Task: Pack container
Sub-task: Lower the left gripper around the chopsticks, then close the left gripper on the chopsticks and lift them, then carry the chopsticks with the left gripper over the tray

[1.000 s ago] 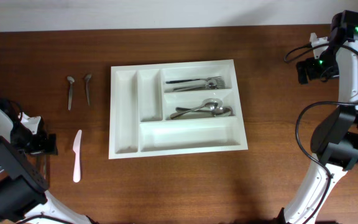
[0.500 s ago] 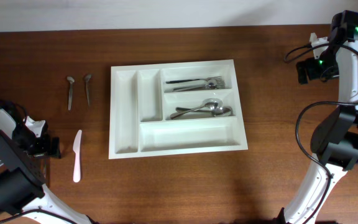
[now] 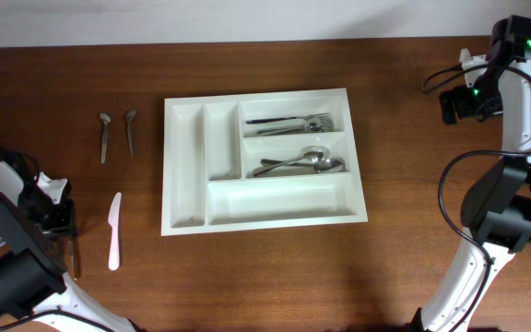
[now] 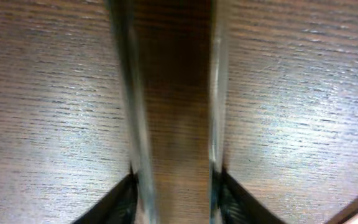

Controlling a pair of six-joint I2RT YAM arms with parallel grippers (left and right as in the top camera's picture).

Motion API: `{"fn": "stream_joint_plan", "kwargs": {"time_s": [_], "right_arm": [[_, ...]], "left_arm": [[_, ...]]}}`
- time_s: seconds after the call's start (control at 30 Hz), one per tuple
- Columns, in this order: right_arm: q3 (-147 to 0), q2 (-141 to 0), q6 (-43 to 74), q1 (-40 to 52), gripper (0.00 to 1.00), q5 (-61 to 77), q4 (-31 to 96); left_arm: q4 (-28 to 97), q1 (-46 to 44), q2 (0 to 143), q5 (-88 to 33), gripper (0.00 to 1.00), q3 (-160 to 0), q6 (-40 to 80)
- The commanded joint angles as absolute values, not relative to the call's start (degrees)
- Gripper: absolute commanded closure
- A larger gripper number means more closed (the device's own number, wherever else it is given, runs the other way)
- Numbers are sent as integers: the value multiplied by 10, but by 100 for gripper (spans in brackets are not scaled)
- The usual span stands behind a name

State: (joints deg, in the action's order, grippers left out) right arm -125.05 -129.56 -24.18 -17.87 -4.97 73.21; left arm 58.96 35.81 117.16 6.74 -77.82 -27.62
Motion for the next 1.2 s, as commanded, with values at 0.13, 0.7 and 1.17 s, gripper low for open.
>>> {"fn": "stream_joint_plan", "kwargs": {"time_s": [0.13,0.7,1.17], "right_arm": [[-1255,-1278,-242,-181,1,-45,731],[-1255,-1278,-242,-181,1,-45,731],[-1255,-1278,-242,-181,1,-45,731]], "left_arm": [[587,359,1176,73,81,-776,-279],[670,335,1176,2,98,-906,-198],[870,134,1176,-92,98,-1161,-357]]}}
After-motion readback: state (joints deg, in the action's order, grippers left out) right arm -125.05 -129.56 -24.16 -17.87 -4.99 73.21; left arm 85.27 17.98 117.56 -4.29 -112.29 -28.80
